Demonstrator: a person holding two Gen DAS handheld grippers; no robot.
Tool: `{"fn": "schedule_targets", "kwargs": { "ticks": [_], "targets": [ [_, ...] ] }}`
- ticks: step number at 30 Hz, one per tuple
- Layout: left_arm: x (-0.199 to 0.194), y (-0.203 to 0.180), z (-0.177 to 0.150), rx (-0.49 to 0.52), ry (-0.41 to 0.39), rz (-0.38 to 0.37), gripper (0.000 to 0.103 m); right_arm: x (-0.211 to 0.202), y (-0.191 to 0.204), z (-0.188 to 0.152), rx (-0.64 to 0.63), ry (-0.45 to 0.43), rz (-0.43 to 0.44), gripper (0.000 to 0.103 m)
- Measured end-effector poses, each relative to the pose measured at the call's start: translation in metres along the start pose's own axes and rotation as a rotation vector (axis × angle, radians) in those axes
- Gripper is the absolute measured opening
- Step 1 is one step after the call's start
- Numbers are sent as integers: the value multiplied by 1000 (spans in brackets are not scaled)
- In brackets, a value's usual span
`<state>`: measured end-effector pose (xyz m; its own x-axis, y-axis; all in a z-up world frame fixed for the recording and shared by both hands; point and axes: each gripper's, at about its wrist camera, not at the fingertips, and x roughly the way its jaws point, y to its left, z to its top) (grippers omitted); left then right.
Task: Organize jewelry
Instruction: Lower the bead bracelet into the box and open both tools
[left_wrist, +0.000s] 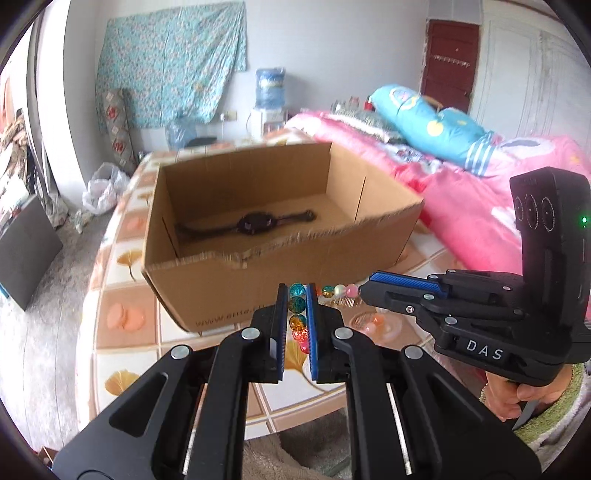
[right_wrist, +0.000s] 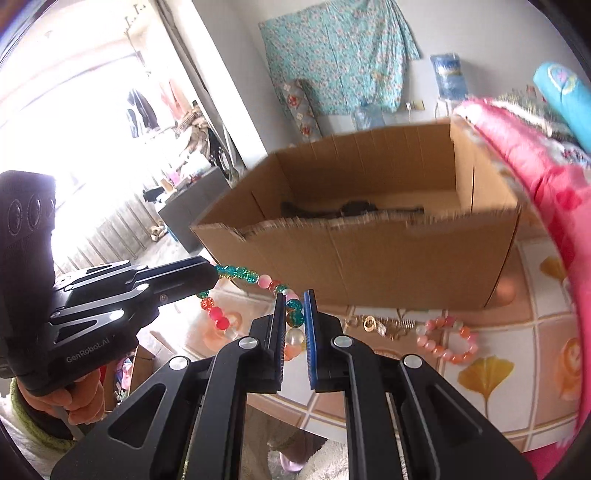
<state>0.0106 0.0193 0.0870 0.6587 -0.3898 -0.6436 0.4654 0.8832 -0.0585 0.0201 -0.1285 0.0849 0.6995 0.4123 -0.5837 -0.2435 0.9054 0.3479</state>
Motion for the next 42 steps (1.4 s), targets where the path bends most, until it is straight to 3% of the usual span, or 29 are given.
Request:
{"fn": "schedule_targets", "kwargs": {
  "ticks": [6,10,15,22,29,34,42],
  "targets": [
    [-28,2,39,83,-131,41,9,-28,13,53,-51,-94,78,10],
    [-20,18,72,78,-146,21,9,-17,7,99,-52,-84,113,10],
    [21,47,100,29,-66,25,9,50,-21,143,39,102,184,10],
    [95,82,96,-11,126,57,9,135,-36,143,61,345,150,10],
    [118,98,75,-39,223,68,9,172,-23,139,33,488,143,10],
    [115,101,71,-27,214,87,15,166,-20,144,19,458,120,11],
    [74,102,68,-58,92,96,35,116,-24,154,11,325,86,11]
  ]
}}
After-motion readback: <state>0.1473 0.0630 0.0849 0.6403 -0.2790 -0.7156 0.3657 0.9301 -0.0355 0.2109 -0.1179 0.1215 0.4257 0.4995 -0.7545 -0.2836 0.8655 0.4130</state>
